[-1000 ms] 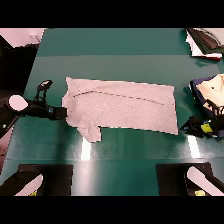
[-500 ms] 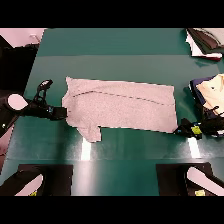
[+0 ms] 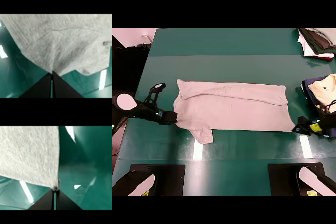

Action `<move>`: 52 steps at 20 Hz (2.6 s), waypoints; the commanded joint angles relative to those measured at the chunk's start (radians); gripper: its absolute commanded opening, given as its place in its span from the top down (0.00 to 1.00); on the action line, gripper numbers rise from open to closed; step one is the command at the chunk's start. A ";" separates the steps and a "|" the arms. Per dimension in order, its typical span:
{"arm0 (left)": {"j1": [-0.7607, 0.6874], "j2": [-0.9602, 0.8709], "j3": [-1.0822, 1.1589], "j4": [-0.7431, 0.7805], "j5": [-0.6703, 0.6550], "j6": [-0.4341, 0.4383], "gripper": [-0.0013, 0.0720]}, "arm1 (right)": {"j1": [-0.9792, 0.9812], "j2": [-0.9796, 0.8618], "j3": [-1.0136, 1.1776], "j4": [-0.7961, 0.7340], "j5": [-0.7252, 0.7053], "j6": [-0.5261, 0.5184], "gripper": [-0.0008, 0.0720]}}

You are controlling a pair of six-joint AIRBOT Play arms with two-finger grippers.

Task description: Fold the shirts.

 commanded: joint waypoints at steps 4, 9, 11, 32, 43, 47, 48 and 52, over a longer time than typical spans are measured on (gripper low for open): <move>0.000 0.233 0.004 -0.098 -0.226 0.000 0.96 | 0.004 0.227 0.134 -0.197 0.166 0.031 0.97; 0.000 0.191 0.004 -0.108 -0.042 0.002 0.96 | 0.122 0.199 0.190 -0.173 0.100 0.050 0.97; 0.000 0.127 0.004 -0.093 0.064 0.002 0.96 | 0.179 0.125 0.211 -0.175 0.039 0.073 0.97; 0.001 -0.086 0.030 -0.098 0.644 -0.110 0.39 | 0.163 -0.434 0.579 0.227 -0.135 0.075 0.32; 0.001 -0.086 0.030 -0.106 0.394 -0.092 0.96 | -0.038 -0.450 0.327 0.251 -0.129 -0.182 0.32; 0.001 -0.086 0.030 -0.123 0.388 -0.092 0.96 | 0.006 -0.533 0.327 0.335 -0.116 -0.211 0.32; 0.001 -0.086 0.030 -0.129 0.386 -0.092 0.96 | 0.026 -0.552 0.327 0.352 -0.116 -0.217 0.32; 0.001 -0.086 0.030 -0.140 0.375 -0.092 0.96 | 0.089 -0.577 0.327 0.352 -0.148 -0.218 0.49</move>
